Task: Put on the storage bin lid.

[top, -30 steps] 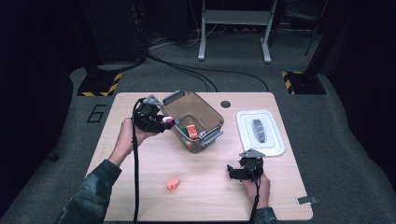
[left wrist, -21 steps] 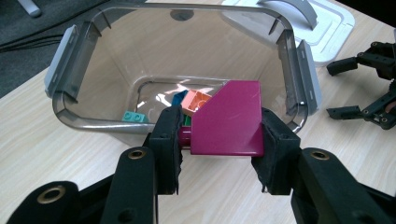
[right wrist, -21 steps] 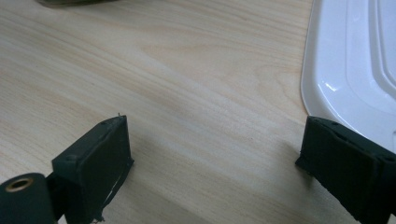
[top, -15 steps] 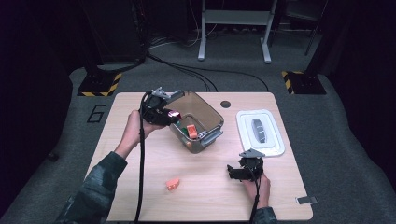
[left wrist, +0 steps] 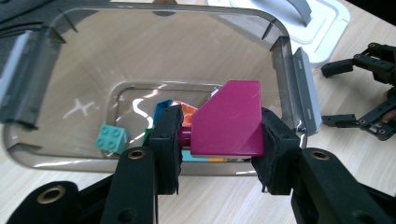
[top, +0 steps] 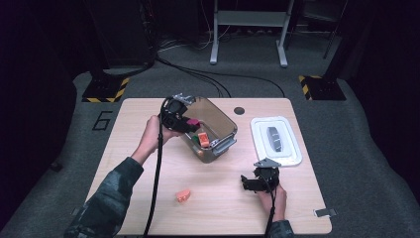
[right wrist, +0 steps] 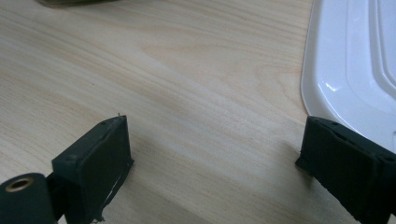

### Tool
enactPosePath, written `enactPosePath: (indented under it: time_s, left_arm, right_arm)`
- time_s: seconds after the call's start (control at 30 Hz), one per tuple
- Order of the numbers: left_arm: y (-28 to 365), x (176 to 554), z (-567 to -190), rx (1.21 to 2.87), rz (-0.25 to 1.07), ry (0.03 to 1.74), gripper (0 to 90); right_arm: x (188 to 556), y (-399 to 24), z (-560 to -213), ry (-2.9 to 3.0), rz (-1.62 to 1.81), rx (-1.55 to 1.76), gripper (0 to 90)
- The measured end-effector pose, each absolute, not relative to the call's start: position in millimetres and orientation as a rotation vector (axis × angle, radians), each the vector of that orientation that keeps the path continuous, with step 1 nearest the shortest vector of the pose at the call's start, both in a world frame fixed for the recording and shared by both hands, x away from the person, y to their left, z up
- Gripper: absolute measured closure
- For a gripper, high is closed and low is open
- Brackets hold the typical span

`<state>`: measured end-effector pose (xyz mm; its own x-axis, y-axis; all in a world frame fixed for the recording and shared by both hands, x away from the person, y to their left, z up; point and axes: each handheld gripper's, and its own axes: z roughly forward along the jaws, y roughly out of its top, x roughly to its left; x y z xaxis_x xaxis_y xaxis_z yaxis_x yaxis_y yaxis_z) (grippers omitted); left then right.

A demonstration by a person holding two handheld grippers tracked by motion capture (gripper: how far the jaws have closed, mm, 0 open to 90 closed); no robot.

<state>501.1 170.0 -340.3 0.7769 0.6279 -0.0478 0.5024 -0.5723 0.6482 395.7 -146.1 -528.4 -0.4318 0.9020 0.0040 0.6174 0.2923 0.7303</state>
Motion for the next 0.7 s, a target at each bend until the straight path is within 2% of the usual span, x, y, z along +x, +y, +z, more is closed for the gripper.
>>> enactPosePath:
  time_s: [0.7]
  left_arm:
    - [150, 508, -355, 2.36, 0.161, 0.785, 56.7]
  right_arm:
    - [396, -146, -528, 2.157, 0.939, 1.36, 7.6]
